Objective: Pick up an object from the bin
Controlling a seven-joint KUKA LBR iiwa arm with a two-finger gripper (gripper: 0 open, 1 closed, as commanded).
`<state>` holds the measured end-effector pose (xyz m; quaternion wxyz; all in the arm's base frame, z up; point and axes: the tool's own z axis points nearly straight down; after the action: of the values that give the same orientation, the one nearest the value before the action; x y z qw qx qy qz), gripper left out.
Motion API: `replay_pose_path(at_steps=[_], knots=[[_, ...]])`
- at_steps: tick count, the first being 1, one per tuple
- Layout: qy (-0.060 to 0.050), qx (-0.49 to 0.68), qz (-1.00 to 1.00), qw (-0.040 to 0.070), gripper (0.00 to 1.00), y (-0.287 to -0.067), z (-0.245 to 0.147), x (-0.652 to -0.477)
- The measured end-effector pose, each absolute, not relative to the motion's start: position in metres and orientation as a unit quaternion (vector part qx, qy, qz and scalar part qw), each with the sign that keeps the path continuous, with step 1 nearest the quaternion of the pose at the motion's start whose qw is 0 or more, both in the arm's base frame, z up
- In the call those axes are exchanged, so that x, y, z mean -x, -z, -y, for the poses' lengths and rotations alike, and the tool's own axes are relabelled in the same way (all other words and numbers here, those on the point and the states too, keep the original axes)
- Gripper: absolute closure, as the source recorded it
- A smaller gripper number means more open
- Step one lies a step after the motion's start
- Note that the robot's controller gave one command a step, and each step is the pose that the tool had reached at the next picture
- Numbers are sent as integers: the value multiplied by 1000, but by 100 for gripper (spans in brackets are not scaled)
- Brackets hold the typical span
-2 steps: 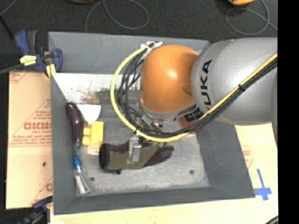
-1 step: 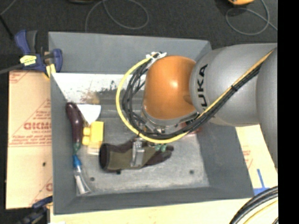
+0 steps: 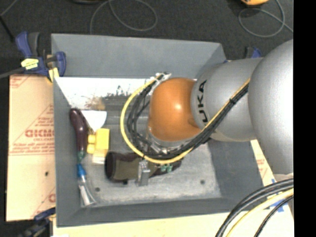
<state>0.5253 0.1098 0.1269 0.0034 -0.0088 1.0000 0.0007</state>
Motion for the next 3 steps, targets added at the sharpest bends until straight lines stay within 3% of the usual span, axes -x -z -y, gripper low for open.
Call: replay_pose_path(at_steps=[1,2,3], knots=[[-2,-38,-999,1,0,-95,-117,-523],[-2,-35,-999,6,100,-72,-105,-553],[-2,-35,-999,6,100,-72,-105,-553]])
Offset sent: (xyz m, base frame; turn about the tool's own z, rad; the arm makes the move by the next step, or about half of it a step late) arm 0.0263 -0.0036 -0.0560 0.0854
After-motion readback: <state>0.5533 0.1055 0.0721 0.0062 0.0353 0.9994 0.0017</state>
